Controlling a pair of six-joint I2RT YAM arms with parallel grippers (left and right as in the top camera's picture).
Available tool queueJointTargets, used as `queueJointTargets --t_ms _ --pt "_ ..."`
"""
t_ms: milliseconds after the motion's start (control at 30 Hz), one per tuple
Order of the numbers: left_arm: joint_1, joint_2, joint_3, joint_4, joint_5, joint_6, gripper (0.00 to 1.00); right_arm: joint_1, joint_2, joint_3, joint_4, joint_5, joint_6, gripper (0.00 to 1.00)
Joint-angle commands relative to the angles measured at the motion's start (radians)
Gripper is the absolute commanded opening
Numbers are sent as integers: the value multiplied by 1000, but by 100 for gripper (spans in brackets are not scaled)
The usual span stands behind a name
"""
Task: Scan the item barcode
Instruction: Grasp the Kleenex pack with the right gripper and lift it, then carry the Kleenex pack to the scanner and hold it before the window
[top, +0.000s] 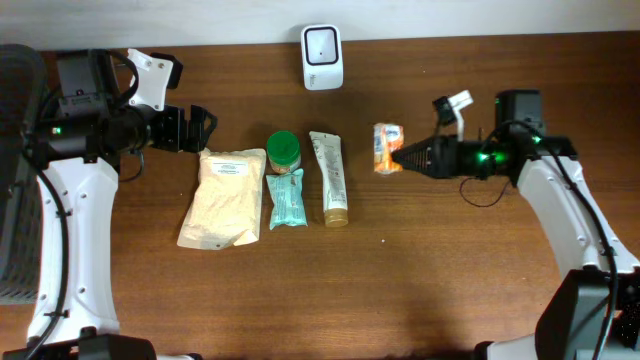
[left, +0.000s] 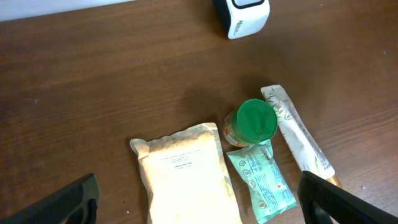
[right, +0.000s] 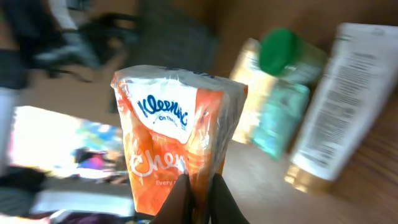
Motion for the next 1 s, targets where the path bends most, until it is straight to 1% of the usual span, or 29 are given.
queueJointTargets --t_ms 0,133,233,500,600,667,733,800,900,967 --pt "6 7 5 1 -4 16 99 -29 -7 8 -3 -208 45 4" --pt "6 7 5 1 -4 16 99 -29 -9 11 -2 -208 166 4" --pt "6 7 5 1 -4 16 99 -29 -31 17 -2 -208 217 4" --pt "6 7 5 1 -4 16 99 -29 -155 26 4 -202 245 4" --pt "6 7 5 1 -4 16 99 -27 -168 42 20 -82 330 4" --pt "6 7 5 1 -4 16 99 1 -167 72 82 -40 400 4" --pt "6 7 5 1 -4 16 99 54 -164 127 137 31 462 4" --pt "6 7 5 1 -4 16 99 119 -148 220 132 134 474 4" --pt "6 7 5 1 -4 16 99 227 -74 426 44 307 449 4" --pt "6 7 5 1 -4 16 99 281 9 588 -72 401 395 4"
